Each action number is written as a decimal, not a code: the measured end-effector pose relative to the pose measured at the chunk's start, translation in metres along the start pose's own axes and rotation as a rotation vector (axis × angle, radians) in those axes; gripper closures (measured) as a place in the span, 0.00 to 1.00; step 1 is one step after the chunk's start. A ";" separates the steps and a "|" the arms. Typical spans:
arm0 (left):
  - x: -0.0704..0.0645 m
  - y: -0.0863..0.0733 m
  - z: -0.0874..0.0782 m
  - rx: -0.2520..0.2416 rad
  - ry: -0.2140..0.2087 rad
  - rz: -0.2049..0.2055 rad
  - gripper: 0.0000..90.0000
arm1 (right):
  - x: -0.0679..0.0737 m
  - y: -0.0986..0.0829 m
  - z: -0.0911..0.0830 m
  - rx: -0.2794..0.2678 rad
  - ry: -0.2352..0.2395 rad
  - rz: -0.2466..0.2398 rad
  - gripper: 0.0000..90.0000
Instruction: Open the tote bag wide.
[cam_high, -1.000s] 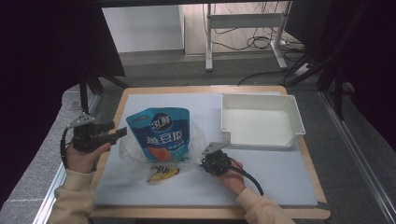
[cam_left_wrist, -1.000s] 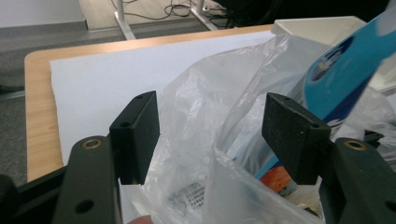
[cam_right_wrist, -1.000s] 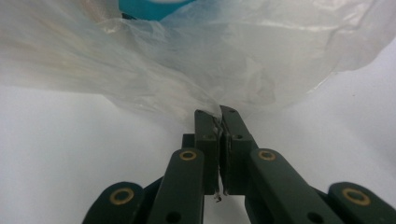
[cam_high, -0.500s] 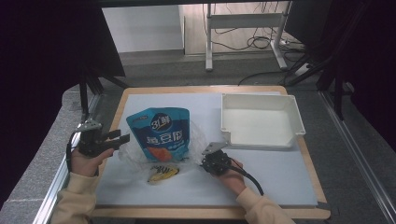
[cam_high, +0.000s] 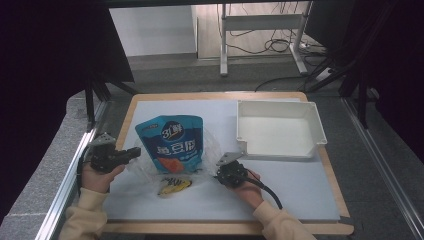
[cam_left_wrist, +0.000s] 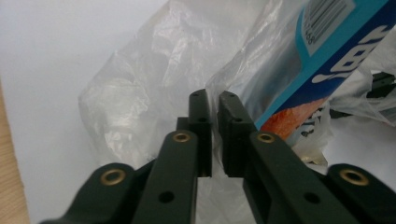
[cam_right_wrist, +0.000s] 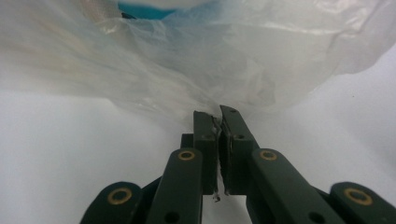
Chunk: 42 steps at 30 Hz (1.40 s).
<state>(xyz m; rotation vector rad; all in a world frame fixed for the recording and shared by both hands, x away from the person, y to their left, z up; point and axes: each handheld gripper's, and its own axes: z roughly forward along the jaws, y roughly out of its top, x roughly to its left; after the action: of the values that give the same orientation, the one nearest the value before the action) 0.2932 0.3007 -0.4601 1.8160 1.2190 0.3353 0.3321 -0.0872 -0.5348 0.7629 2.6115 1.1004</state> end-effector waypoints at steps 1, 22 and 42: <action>0.000 0.000 -0.001 -0.006 0.000 0.000 0.98 | 0.000 0.000 0.000 0.000 0.000 0.000 0.95; -0.002 0.001 -0.005 -0.038 -0.012 0.000 0.99 | -0.006 -0.011 -0.058 -0.134 0.063 0.082 0.52; -0.003 0.001 -0.004 -0.049 -0.008 -0.001 0.99 | -0.030 0.041 -0.106 -0.337 -0.028 0.071 0.49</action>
<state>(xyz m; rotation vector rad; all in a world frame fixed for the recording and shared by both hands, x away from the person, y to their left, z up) 0.2900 0.3006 -0.4560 1.7733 1.1957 0.3538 0.3337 -0.1435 -0.4315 0.7893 2.3030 1.4868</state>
